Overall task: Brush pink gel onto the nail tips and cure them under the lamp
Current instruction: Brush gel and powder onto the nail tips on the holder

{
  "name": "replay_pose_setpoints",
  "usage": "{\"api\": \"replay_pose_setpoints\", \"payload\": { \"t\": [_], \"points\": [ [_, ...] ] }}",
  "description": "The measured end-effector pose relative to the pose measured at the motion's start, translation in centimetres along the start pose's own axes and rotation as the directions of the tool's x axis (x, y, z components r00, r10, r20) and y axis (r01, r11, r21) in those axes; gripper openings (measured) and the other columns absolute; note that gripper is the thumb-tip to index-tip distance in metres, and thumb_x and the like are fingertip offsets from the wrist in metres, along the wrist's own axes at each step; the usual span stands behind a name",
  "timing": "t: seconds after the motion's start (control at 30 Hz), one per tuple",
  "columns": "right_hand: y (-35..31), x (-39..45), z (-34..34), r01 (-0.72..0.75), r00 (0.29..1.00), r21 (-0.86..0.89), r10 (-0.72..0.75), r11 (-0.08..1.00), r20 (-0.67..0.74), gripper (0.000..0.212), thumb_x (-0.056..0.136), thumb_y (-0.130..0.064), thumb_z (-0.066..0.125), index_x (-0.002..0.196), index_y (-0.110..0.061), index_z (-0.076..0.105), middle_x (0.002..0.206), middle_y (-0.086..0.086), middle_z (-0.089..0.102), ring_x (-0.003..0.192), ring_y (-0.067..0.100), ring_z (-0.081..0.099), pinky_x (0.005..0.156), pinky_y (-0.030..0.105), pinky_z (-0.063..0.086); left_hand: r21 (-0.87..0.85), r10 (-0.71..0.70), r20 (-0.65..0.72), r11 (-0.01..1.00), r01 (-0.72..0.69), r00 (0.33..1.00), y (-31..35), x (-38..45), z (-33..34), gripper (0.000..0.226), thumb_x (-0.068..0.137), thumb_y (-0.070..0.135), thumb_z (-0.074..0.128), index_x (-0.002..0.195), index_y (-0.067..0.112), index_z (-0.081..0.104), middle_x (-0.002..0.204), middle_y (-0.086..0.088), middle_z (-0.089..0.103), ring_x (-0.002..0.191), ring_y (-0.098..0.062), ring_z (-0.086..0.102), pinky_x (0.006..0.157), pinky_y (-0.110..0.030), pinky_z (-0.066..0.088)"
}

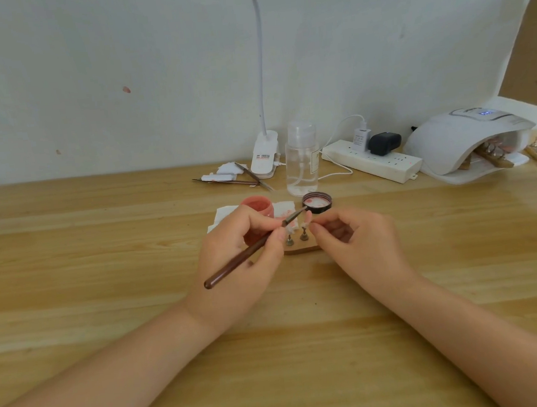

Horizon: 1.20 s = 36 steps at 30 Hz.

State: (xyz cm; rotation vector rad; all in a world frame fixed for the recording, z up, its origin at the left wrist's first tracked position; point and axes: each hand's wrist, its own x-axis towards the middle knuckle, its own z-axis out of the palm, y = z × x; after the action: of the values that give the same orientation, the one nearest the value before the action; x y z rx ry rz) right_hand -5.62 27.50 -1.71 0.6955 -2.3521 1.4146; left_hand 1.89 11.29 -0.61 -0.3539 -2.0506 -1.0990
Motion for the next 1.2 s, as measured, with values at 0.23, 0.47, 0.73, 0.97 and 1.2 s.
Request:
{"api": "replay_pose_setpoints", "payload": {
  "t": [0.23,0.47,0.73,0.97,1.2],
  "points": [
    [-0.06,0.02,0.08,0.008,1.000,0.024,-0.009,1.000,0.018,0.009,0.083,-0.014,0.070,0.088,-0.019,0.075,0.073,-0.012,0.070,0.067,-0.001,0.061,0.061,0.006,0.044,-0.069,-0.117,0.034,0.991,0.119,0.993,-0.44,-0.06,0.20,0.009,0.081,0.016,0.062,0.077,0.023,0.059,0.079,0.026,0.063,0.085,0.012,0.057,0.071,-0.003,0.039],
    [0.16,0.04,0.18,-0.024,1.000,0.088,0.022,0.996,0.018,0.006,0.084,-0.015,0.070,0.086,-0.018,0.074,0.067,-0.012,0.068,0.061,-0.003,0.060,0.059,0.007,0.043,-0.165,-0.091,0.051,0.981,0.099,0.995,-0.11,-0.22,-0.31,0.008,0.080,0.023,0.060,0.074,0.023,0.054,0.070,0.020,0.060,0.073,0.006,0.054,0.067,-0.007,0.038],
    [0.25,-0.04,0.23,-0.034,0.998,0.151,0.025,0.988,0.065,0.010,0.085,-0.018,0.069,0.086,-0.028,0.072,0.070,-0.013,0.068,0.070,0.006,0.065,0.069,0.030,0.057,-0.202,-0.228,0.006,0.953,0.224,0.974,-0.42,0.06,0.18,0.014,0.082,0.025,0.059,0.071,0.033,0.058,0.070,0.007,0.062,0.074,-0.002,0.057,0.066,-0.012,0.042],
    [0.29,0.03,0.24,-0.015,0.999,0.154,0.008,0.988,0.047,0.010,0.085,-0.020,0.069,0.084,-0.029,0.071,0.070,-0.016,0.069,0.067,0.004,0.065,0.068,0.029,0.057,-0.240,-0.152,0.068,0.957,0.164,0.986,-0.43,-0.12,-0.13,0.011,0.082,0.021,0.059,0.073,0.016,0.054,0.066,0.010,0.058,0.074,-0.001,0.055,0.069,-0.014,0.040],
    [0.33,0.07,0.22,-0.028,0.999,0.155,0.023,0.988,0.037,0.008,0.085,-0.017,0.069,0.086,-0.024,0.072,0.068,-0.015,0.068,0.067,0.004,0.065,0.069,0.029,0.057,-0.261,-0.144,0.035,0.954,0.148,0.989,-0.51,-0.14,-0.02,0.006,0.081,0.031,0.058,0.076,0.027,0.056,0.074,0.017,0.063,0.079,0.002,0.057,0.072,-0.011,0.042]
  ]
}}
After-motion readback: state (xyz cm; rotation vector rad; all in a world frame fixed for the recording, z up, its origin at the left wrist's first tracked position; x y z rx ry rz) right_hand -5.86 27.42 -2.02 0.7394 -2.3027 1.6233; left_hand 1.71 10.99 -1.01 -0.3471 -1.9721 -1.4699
